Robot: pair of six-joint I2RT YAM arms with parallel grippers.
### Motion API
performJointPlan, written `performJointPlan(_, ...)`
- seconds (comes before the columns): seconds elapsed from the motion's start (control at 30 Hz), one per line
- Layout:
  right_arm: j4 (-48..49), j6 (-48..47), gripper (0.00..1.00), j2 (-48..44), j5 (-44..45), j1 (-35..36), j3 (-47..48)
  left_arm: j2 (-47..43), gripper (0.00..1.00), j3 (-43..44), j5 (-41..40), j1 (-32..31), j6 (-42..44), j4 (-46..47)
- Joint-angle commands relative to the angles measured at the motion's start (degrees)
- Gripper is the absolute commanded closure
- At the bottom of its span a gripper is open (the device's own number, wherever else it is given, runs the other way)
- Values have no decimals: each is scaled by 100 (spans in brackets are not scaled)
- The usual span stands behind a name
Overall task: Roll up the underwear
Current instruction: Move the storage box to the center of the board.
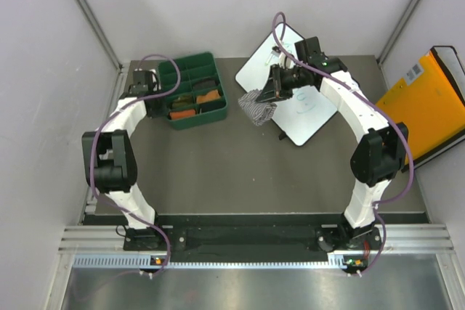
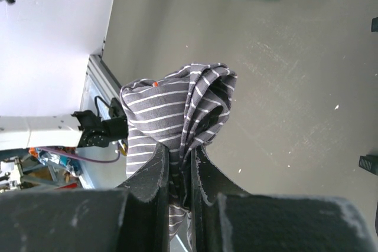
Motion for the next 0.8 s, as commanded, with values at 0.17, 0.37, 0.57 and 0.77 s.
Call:
performJointPlan(0.17,111,-250,100,-305,42,49,108,-1020,100,-1155,599,-53,1190,-896)
performJointPlan(0.37,234,-610,100,-262,217,365,300,-1890,100,-1814,977,-341,1349,-764)
performJointPlan(0.57,392,-1330,100,-77,726,998,714,-2778,100,-2333,1320,-474,1560,-615)
performJointPlan(0.77,681,-1876,100,81,1429,1525,794,-3166,100,-2650,1382,-720,1455,-465)
